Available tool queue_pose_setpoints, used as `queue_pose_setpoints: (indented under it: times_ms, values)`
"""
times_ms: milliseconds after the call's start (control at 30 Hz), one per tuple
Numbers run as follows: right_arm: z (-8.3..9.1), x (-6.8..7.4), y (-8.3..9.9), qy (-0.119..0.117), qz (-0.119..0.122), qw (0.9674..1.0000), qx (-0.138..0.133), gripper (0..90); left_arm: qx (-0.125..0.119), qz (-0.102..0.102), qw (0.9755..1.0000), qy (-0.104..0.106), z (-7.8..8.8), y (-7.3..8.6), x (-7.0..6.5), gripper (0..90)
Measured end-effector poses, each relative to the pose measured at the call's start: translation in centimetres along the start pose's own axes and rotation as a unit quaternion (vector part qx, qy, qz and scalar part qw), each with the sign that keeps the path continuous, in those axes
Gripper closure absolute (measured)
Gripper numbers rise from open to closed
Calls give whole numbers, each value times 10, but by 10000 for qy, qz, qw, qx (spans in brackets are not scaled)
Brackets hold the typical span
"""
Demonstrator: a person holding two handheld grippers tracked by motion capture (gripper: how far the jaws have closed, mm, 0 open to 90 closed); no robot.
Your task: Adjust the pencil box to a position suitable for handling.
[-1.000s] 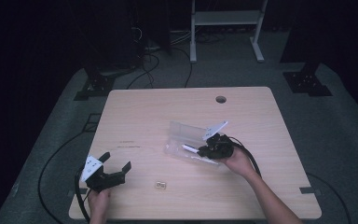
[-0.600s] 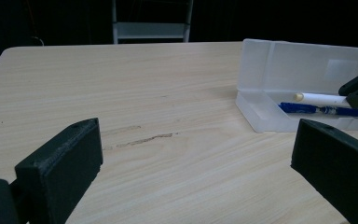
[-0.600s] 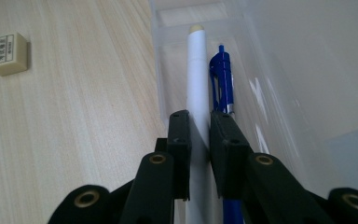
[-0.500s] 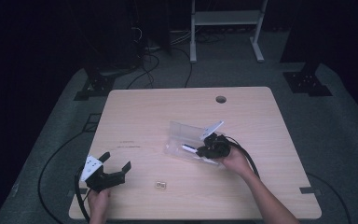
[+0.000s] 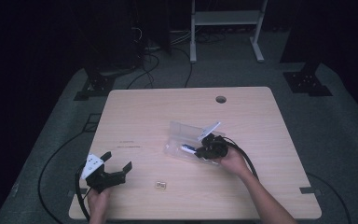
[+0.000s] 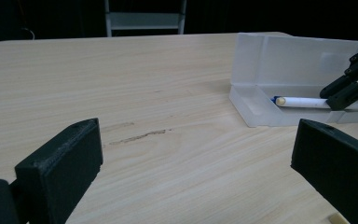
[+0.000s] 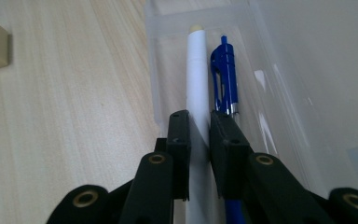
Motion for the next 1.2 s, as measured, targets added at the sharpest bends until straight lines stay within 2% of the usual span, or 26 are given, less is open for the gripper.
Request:
queue_pose_setpoints:
  times_ms: [67,133,233,333,500,533,567,667,733,800,933,1100,1200]
  values:
    - [-1,0,0,-6,-82,10000,-1,778,88,-76,9999,47,-1,0,-2,11]
    - [-1,-1,0,7,-82,10000,-18,777,119,-209,9997,-28,-1,-1,-3,11]
    - [-2,-1,0,-13,-111,9999,-73,774,199,-526,9983,-146,-2,-2,-8,11]
    - [-2,-1,-1,-13,-136,9999,-102,735,264,-647,9972,-261,-4,-5,-12,11]
    - [1,-1,-2,-31,-185,9995,-243,695,453,-670,9962,-331,-8,-4,-16,11]
    - [2,-2,-2,-35,-219,9993,-291,688,489,-671,9961,-287,-9,-4,-18,11]
    - [4,-2,-2,-22,-231,9991,-344,672,526,-660,9961,-253,-9,-3,-18,11]
    - [9,-2,-1,-15,-270,9982,-538,647,635,-565,9958,-347,-13,-1,-17,11]
    - [14,-3,1,-19,-353,9971,-670,623,631,-522,9964,-230,-13,0,-18,11]
    - [18,-3,4,-39,-386,9965,-735,608,538,-545,9968,-209,-13,0,-20,11]
    - [25,-2,13,27,-453,9961,-758,575,441,-650,9968,-137,-11,-1,-24,11]
    - [35,-1,26,94,-563,9954,-770,518,514,-567,9971,13,-13,0,-27,11]
    - [40,2,33,134,-570,9955,-738,487,491,-585,9969,208,-14,1,-31,11]
Point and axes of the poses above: each handheld gripper's, and its own axes: z roughly backward along the jaws, y roughly out of its underside, x roughly to its left, the point moved 7 cm from there along -z, roughly forward along the jaws, and after that the axes turned 9 degrees about z, right-handed, at the moved point
